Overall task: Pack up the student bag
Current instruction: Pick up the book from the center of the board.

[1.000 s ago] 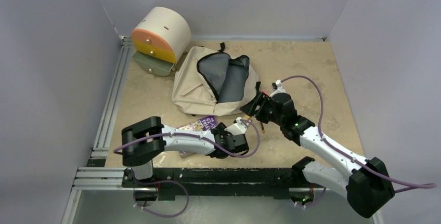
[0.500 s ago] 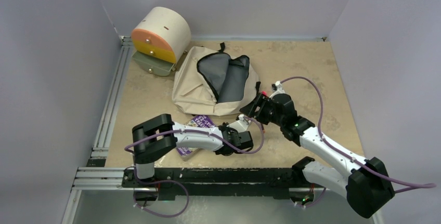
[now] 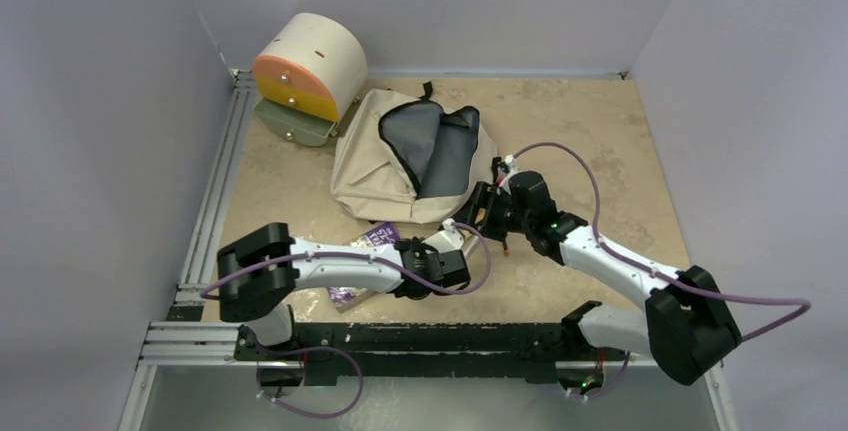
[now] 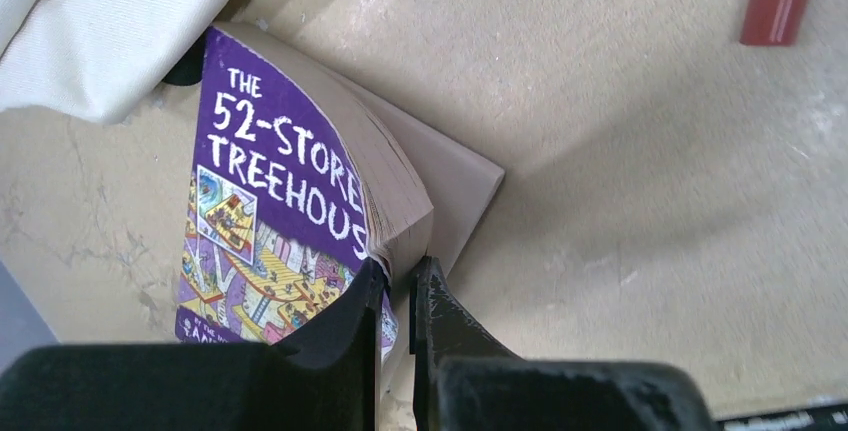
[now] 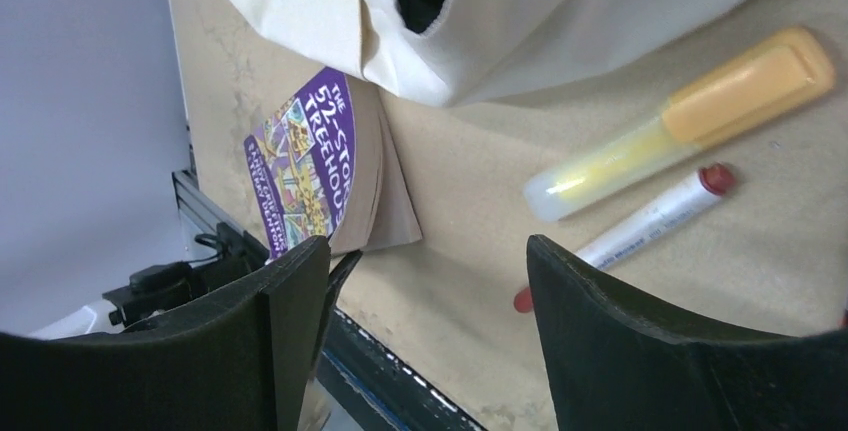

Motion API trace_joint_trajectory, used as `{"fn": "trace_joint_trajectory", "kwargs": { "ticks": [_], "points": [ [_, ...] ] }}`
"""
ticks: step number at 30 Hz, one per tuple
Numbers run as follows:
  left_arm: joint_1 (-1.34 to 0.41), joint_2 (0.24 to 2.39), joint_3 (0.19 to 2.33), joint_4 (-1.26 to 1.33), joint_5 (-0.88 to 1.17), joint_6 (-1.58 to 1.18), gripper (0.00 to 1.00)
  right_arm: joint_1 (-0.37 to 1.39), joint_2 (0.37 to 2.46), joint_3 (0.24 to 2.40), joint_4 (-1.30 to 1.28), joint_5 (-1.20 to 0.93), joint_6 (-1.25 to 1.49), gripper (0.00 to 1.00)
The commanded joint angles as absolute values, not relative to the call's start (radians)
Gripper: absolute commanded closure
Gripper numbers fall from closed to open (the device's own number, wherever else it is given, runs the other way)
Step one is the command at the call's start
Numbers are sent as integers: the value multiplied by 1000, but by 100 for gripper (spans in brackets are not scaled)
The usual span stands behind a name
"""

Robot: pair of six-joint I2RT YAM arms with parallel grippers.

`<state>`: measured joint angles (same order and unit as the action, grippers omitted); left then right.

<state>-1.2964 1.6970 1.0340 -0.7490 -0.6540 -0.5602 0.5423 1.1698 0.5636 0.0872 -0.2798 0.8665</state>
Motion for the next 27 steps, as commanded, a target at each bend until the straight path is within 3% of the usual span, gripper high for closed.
{"fn": "trace_joint_trajectory", "kwargs": {
  "ticks": [1,8,16,27],
  "points": [
    [-1304,1584,1002,-737,-609,-577,100,545,1238,665,125,-368,812,25],
    [-1313,1544,980,-711,-608,-579,100,573,1351,714,204,-437,862,24],
    [-1335,1485,957,-693,-649,-612,100,732,1488,735,339,-404,953,23],
    [-1368,1406,943,-709,-757,-653,100,760,1633,750,417,-442,968,23]
  ]
}}
